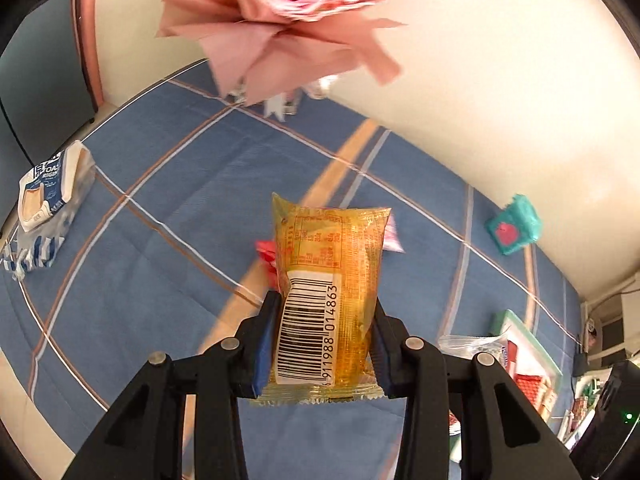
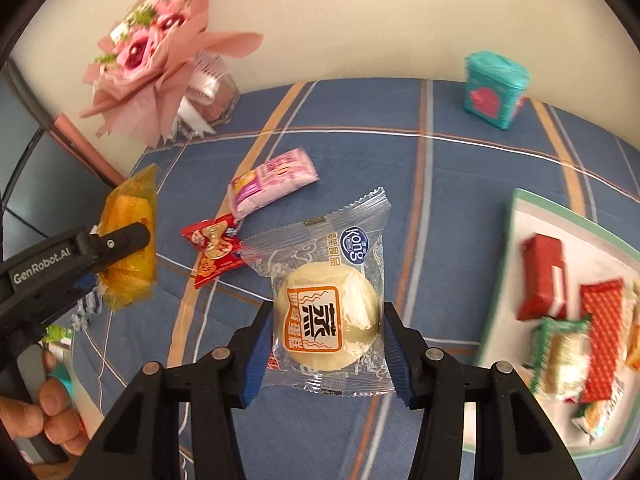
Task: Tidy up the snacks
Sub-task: 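Carry the yellow cake and steamed bun over the tray with both grippers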
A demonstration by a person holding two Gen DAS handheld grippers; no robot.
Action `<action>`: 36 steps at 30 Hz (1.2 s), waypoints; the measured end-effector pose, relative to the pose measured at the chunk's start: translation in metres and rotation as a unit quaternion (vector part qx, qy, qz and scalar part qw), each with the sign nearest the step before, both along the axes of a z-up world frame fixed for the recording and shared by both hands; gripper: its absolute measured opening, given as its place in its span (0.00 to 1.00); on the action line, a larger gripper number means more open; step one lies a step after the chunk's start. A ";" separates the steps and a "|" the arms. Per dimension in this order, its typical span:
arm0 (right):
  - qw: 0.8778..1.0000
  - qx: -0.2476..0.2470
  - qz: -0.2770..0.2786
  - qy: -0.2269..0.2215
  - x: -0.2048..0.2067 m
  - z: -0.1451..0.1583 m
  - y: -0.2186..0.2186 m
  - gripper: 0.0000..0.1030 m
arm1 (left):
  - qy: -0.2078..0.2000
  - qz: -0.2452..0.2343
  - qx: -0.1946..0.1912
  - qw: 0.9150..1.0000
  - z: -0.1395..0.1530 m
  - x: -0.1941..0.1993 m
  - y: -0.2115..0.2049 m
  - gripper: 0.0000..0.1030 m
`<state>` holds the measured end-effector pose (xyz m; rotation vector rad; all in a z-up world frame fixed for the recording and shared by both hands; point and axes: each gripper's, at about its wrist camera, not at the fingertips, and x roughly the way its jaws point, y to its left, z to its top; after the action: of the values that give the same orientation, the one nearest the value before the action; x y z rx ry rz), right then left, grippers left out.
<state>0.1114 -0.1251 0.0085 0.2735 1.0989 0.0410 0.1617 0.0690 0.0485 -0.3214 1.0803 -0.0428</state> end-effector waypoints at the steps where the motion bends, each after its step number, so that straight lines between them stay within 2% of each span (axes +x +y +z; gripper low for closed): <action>1: 1.000 0.001 -0.007 -0.002 -0.003 0.002 -0.008 0.52 | -0.002 -0.004 -0.002 1.000 0.003 -0.003 -0.010 0.41; 9: 0.998 -0.002 -0.062 -0.013 -0.027 0.016 -0.072 0.52 | -0.018 -0.049 -0.013 0.999 0.013 -0.024 -0.095 0.41; 14: 0.993 -0.004 -0.120 -0.020 -0.041 0.026 -0.127 0.52 | -0.029 -0.085 -0.001 0.996 0.010 -0.032 -0.148 0.41; 19: 0.982 -0.023 -0.185 0.000 -0.055 0.021 -0.184 0.52 | -0.033 -0.141 0.021 0.989 0.002 -0.039 -0.204 0.41; 24: 0.971 -0.016 -0.235 0.028 -0.070 0.008 -0.232 0.52 | -0.035 -0.192 0.027 0.980 -0.005 -0.045 -0.249 0.41; 28: 0.967 -0.012 -0.251 0.042 -0.079 0.000 -0.253 0.52 | -0.031 -0.219 0.029 0.975 -0.012 -0.048 -0.276 0.41; 36: 0.966 -0.016 -0.250 0.070 -0.082 -0.017 -0.253 0.54 | -0.004 -0.247 0.029 0.969 -0.035 -0.051 -0.300 0.43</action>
<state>0.0296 -0.3785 -0.0082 0.5241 1.1418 -0.4517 0.1107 -0.2309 0.0135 0.0068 1.1298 -0.4562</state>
